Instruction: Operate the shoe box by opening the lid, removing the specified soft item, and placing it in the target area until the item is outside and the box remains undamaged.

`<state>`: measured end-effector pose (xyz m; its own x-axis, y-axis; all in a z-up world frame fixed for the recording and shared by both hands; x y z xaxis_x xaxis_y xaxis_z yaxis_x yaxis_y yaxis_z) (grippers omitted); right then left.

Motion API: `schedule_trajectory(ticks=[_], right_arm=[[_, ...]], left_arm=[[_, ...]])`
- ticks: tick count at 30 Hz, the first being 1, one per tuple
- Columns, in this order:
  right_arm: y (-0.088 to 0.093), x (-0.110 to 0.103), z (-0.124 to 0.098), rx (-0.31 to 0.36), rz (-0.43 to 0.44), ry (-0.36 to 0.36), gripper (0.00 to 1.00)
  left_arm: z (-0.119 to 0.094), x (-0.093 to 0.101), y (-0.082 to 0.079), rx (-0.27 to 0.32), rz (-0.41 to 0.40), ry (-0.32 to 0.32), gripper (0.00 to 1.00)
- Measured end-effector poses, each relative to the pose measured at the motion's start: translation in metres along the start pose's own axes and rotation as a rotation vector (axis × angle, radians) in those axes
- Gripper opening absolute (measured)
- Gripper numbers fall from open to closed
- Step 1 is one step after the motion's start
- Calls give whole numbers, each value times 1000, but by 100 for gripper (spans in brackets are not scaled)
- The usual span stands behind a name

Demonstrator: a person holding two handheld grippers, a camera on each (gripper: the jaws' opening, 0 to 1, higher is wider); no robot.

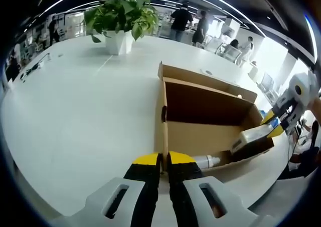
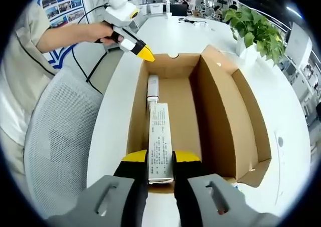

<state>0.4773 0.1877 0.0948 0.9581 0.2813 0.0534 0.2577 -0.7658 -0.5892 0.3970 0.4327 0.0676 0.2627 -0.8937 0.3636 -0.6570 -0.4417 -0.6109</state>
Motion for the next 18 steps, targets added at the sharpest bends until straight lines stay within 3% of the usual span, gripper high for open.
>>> schedule_trajectory(ticks=[12,18], right_arm=[[-14,3,-34,38,-24,20,15],[-6,12,-54,23,-35,46,15]], left_arm=[[-1,1,1,17,3,-11,2],[-1,1,2,20,2,-12,2]])
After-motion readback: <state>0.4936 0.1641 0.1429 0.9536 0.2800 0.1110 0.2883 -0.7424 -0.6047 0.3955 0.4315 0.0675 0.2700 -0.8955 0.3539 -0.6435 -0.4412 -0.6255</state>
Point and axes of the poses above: the point that each gripper's makers call its tool centre point, and the gripper's own axes: z roughly forward along the fingers, x roughly to its right, y roughly out of its underside, the point moved 4 cm from there along -z, roughly backward along the fingers, and after that the axes turned 11 degrees about -z, right-handed, at the moved point
